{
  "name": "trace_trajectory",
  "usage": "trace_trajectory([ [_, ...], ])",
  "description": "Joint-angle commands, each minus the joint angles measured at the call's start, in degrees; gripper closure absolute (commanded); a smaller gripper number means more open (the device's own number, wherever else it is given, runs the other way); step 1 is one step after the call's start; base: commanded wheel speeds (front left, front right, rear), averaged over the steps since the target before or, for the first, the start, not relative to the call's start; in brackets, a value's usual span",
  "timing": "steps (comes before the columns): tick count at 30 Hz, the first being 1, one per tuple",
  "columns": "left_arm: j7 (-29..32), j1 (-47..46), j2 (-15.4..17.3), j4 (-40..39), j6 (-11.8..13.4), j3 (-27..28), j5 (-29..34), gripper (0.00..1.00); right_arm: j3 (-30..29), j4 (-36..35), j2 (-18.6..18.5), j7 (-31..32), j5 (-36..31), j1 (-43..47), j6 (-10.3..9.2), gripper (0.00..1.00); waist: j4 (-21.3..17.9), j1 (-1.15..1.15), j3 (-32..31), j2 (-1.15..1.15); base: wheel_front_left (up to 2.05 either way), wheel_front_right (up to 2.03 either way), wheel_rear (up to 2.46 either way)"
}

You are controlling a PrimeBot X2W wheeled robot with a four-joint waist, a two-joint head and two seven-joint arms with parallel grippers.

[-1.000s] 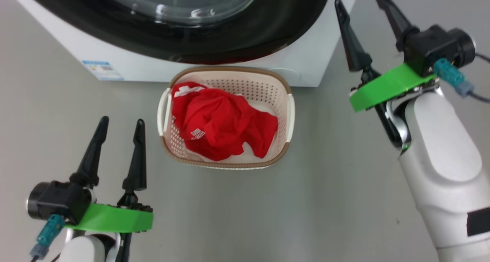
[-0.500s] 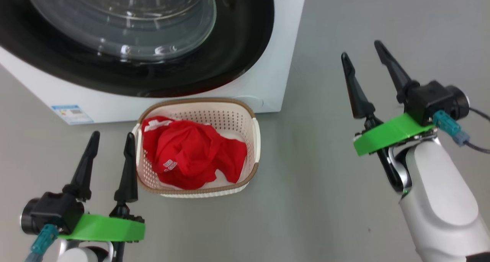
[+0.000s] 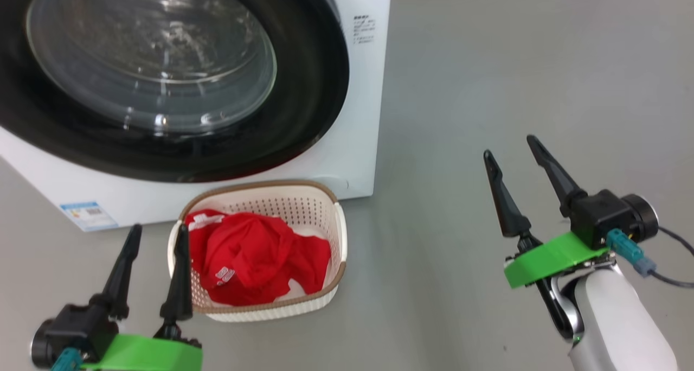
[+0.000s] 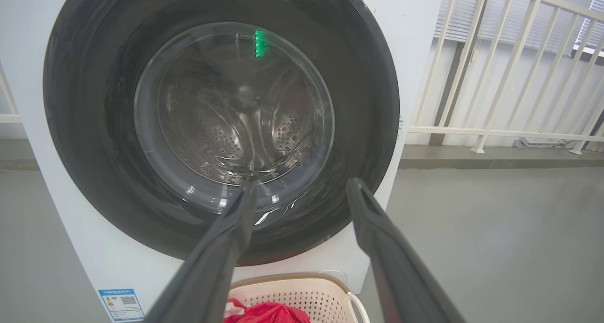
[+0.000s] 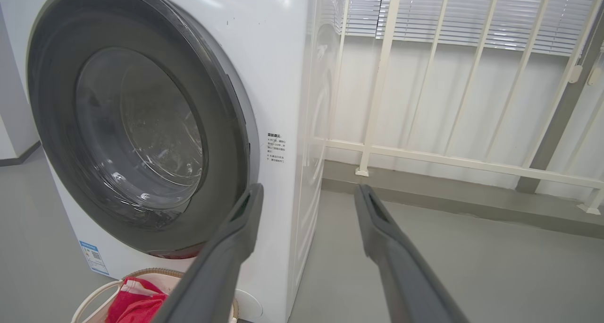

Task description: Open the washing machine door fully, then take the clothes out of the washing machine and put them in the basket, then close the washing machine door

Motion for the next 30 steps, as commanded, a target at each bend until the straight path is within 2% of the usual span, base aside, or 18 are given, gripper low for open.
trace_trajectory([
  [1, -0.4, 0.6, 1.3, -1.8, -0.3, 2.4, -0.3, 0.0, 0.6, -2.4, 0.4, -0.3, -0.8, 0.8, -0.21, 0.0, -1.1, 0.0, -1.8, 0.0, 0.0, 0.0, 0.0],
  [9, -0.4, 5.1, 0.9, -2.8, 0.0, 3.6, 0.1, 0.0, -0.2, -6.0, -0.1, -0.3, -1.3, 6.5, -0.21, 0.0, -1.6, 0.0, -5.3, 0.0, 0.0, 0.0, 0.0],
  [20, -0.4, 8.9, 0.7, -4.6, 1.4, 4.9, 2.3, 0.0, -0.8, -10.8, -0.3, -0.3, -1.3, 13.3, -0.21, 0.0, -1.4, 0.0, -7.0, 0.0, 0.0, 0.0, 0.0],
  [30, -0.4, 10.9, 0.2, -5.7, 2.3, 5.2, 2.8, 0.0, -1.2, -12.1, 0.0, -0.3, -2.1, 16.3, -0.21, 0.0, -1.9, 0.0, -7.5, 0.0, 0.0, 0.0, 0.0],
])
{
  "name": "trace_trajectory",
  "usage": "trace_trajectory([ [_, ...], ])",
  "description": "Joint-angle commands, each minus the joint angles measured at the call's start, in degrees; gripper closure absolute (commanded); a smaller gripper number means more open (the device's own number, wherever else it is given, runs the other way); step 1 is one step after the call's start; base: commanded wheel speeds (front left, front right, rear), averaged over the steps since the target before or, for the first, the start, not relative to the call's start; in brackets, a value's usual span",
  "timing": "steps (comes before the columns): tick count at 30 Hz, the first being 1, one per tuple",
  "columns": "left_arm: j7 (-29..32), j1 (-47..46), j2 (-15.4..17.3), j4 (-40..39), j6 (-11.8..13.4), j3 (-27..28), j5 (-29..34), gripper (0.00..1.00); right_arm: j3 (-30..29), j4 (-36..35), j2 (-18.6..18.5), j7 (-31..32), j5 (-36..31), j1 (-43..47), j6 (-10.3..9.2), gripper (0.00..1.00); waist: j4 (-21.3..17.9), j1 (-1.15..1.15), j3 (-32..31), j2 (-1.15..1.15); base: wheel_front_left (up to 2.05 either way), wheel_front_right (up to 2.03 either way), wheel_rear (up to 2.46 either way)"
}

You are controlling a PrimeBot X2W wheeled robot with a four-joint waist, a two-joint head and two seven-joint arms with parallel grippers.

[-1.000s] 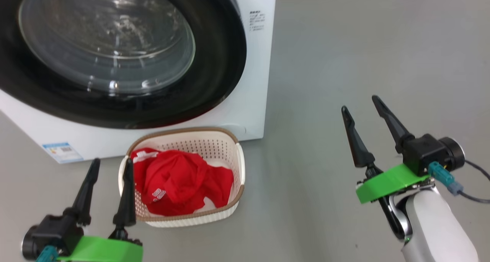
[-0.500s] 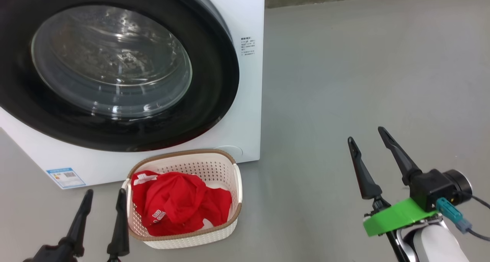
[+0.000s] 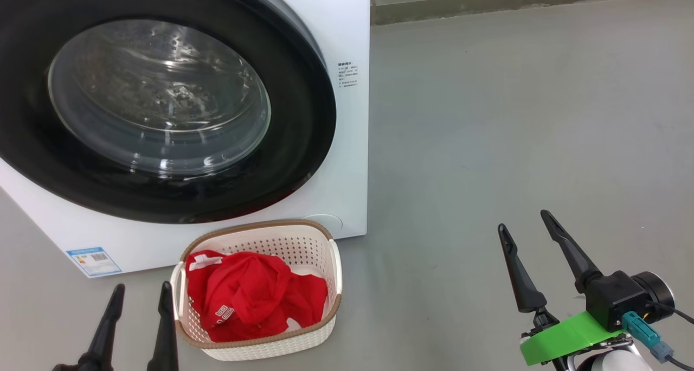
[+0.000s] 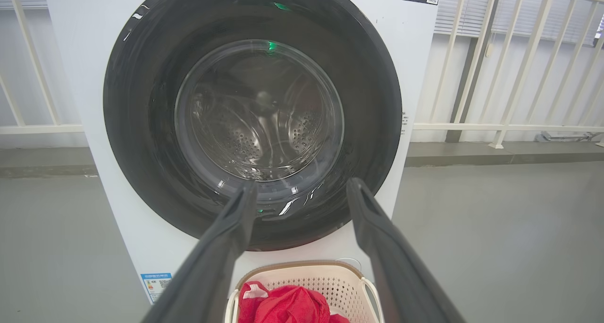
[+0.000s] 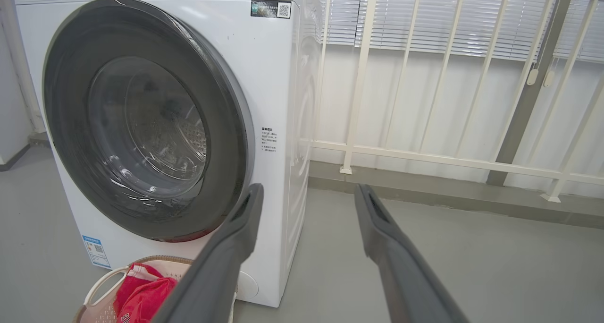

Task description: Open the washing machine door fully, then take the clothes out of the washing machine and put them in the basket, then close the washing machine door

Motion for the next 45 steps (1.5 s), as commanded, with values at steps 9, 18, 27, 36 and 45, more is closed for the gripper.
trace_trajectory([
  [9, -0.4, -0.1, 0.3, -1.6, 2.5, 1.9, 2.1, 0.0, 0.9, -2.2, 0.0, -0.3, -0.7, -0.5, -0.21, 0.0, -0.1, 0.0, 0.0, 0.0, 0.0, 0.0, 0.0],
  [18, 1.0, 0.9, -1.2, 3.9, 2.5, -0.3, 0.7, 1.0, 0.6, 3.2, 0.3, 0.3, 1.5, 2.1, 0.01, 1.0, -0.1, 0.01, 0.1, 0.0, 0.0, 0.0, 0.0],
  [27, 2.4, 0.1, -1.1, 4.4, 2.1, -0.4, -5.4, 1.0, 0.4, 3.4, -0.1, 1.5, 8.2, 1.8, -0.01, 1.0, 0.5, 0.01, 0.1, 0.0, 0.0, 0.0, 0.0],
  [36, 3.8, -0.6, -1.0, 4.8, 1.8, -0.4, -11.5, 1.0, 0.1, 3.7, -0.4, 2.7, 14.7, 1.3, -0.02, 1.0, 0.9, 0.0, 0.3, 0.0, 0.0, 0.0, 0.0],
  [45, 5.2, -1.4, -0.9, 5.2, 1.5, -0.4, -17.6, 1.0, -0.3, 3.9, -0.6, 3.9, 21.1, 0.8, -0.04, 1.0, 1.4, 0.0, 0.4, 0.0, 0.0, 0.0, 0.0],
])
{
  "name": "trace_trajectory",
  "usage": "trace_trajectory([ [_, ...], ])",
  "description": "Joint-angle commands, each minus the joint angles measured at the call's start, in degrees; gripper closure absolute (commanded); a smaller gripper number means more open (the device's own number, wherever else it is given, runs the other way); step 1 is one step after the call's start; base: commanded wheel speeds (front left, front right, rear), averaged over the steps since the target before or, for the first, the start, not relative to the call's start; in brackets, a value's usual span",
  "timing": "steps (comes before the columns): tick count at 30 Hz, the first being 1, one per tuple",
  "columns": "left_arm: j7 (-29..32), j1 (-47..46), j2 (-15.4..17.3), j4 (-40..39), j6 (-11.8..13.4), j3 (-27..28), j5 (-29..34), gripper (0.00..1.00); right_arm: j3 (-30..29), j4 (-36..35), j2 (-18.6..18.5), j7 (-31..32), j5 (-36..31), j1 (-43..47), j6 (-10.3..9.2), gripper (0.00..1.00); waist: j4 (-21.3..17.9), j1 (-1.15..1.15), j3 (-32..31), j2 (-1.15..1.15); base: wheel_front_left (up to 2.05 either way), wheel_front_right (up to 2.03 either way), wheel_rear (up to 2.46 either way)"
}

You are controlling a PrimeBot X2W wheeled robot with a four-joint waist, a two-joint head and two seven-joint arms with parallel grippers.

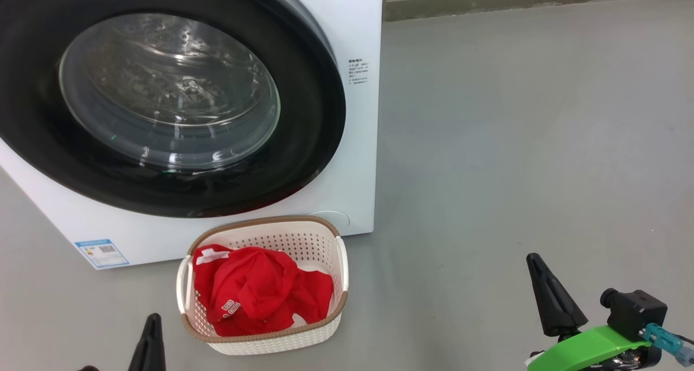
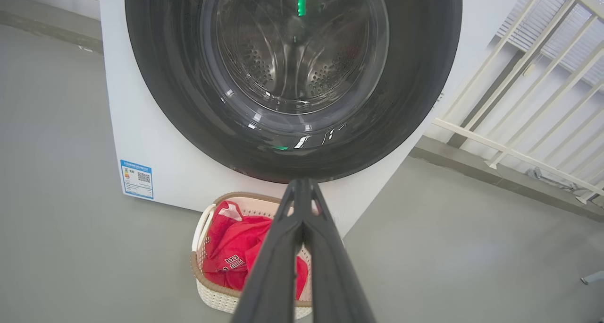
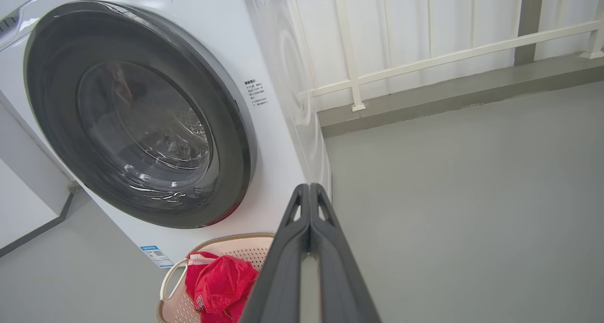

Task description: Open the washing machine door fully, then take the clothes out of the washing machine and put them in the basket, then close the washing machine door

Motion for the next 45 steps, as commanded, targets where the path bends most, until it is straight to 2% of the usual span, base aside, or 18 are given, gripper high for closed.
trace_trajectory([
  [1, 0.4, -2.2, 0.8, -1.0, -0.4, 0.5, -1.9, 1.0, -0.4, -1.2, -0.7, 0.4, 2.3, -2.5, -0.05, 1.0, 0.1, -0.01, 0.0, 0.0, 0.0, 0.0, 0.0],
  [45, 7.5, -6.1, 1.2, 1.3, -2.0, 0.8, -30.8, 1.0, -2.8, -0.1, -1.2, 7.1, 32.3, -4.5, -0.13, 1.0, 2.3, -0.01, 0.4, 0.0, 0.0, 0.0, 0.0],
])
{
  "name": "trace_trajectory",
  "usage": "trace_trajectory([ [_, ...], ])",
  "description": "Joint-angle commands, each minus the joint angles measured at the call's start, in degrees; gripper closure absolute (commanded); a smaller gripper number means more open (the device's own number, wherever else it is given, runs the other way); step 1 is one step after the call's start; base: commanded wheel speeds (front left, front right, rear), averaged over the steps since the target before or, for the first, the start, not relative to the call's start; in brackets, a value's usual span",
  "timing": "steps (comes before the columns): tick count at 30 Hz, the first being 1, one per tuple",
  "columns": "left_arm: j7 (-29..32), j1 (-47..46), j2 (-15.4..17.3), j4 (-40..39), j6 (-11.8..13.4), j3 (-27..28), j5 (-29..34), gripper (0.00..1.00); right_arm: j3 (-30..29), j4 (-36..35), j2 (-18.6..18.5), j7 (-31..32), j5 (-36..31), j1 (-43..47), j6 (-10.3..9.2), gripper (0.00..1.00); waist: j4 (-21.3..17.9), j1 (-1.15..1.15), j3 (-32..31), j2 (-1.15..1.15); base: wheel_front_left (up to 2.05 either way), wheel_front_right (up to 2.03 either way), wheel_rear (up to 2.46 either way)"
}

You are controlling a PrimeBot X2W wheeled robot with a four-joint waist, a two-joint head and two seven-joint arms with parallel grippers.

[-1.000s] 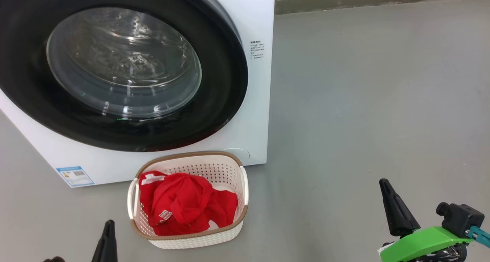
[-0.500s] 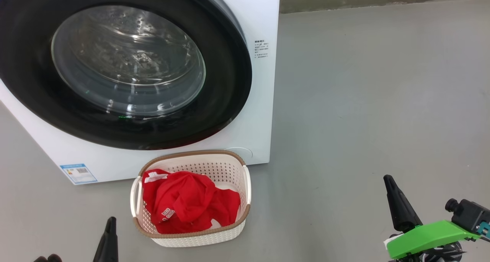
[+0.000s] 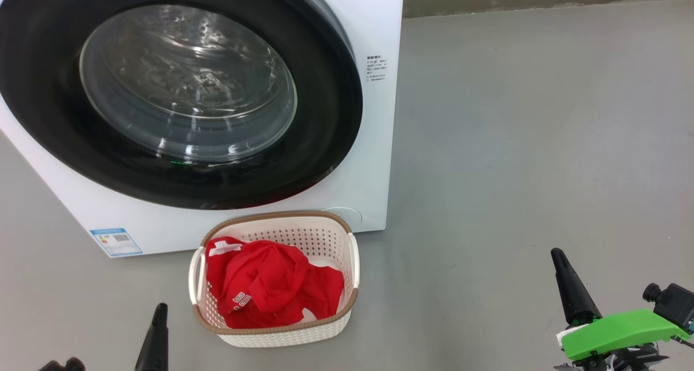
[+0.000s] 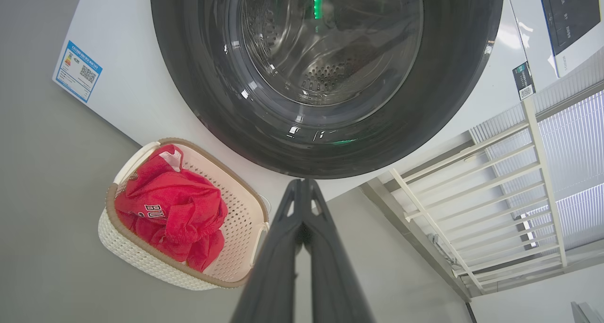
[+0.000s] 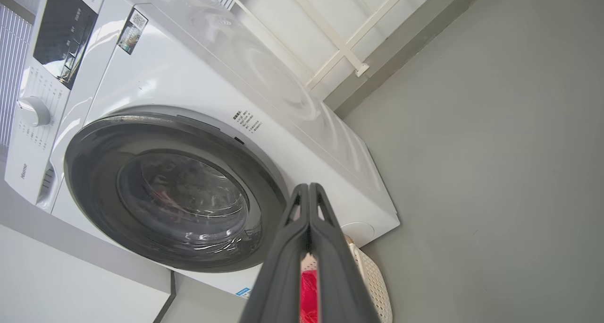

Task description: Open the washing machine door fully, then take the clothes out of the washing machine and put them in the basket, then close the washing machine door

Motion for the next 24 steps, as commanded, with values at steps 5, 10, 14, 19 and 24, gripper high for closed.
trace_trajectory([
  [5, 1.1, -2.9, 1.1, -0.8, -1.1, 1.0, -4.4, 1.0, 0.0, -1.2, -1.0, 0.9, 4.4, -3.2, 0.03, 1.0, 0.3, 0.0, 0.1, 0.0, 0.0, 0.0, 0.0],
  [10, 2.0, -3.3, 1.1, -0.5, -1.3, 1.0, -7.8, 1.0, -0.3, -1.0, -1.0, 1.7, 7.8, -3.4, 0.02, 1.0, 0.5, 0.0, 0.1, 0.0, 0.0, 0.0, 0.0],
  [14, 2.6, -3.7, 1.2, -0.3, -1.4, 1.0, -10.5, 1.0, -0.6, -0.9, -1.0, 2.4, 10.5, -3.6, 0.01, 1.0, 0.7, 0.0, 0.1, 0.0, 0.0, 0.0, 0.0],
  [19, 3.4, -4.1, 1.2, 0.0, -1.6, 1.1, -13.8, 1.0, -1.0, -0.8, -1.0, 3.3, 13.9, -3.9, 0.0, 1.0, 1.0, 0.0, 0.2, 0.0, 0.0, 0.0, 0.0],
  [24, 4.3, -4.6, 1.3, 0.2, -1.8, 1.1, -17.2, 1.0, -1.4, -0.6, -1.0, 4.1, 17.4, -4.1, 0.0, 1.0, 1.2, 0.0, 0.2, 0.0, 0.0, 0.0, 0.0],
])
